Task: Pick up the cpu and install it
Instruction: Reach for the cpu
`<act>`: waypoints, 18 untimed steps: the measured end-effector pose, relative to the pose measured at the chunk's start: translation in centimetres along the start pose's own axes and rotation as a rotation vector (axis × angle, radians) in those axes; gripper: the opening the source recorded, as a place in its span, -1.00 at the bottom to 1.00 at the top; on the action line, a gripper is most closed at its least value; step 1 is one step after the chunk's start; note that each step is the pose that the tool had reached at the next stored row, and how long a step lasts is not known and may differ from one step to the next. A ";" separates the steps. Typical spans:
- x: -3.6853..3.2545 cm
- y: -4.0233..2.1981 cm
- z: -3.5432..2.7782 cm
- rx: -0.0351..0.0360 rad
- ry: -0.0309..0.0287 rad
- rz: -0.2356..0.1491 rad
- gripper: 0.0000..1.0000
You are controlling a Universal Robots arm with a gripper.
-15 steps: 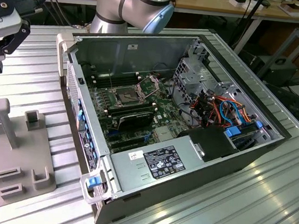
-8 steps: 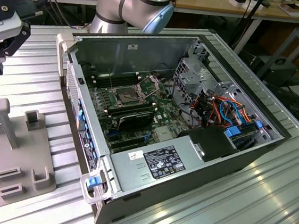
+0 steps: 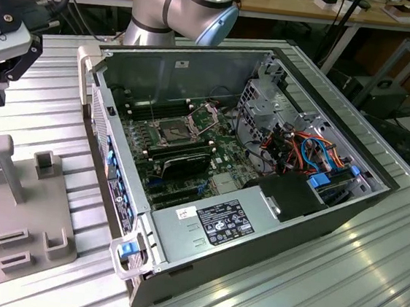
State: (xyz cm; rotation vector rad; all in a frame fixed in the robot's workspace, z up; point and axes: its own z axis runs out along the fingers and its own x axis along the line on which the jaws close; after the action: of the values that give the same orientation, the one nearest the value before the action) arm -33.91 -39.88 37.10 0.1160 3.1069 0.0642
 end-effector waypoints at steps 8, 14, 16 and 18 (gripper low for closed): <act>0.40 -0.05 0.56 0.0019 0.0000 0.000 -0.79; 3.43 -0.32 1.59 0.0044 -0.0002 0.000 -0.79; 3.58 -0.34 1.62 0.0043 -0.0003 0.000 -0.79; 3.71 -0.35 1.63 0.0044 -0.0002 0.000 -0.79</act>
State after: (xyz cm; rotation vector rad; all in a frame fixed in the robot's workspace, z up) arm -37.58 -39.88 35.34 0.1159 3.1071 0.0573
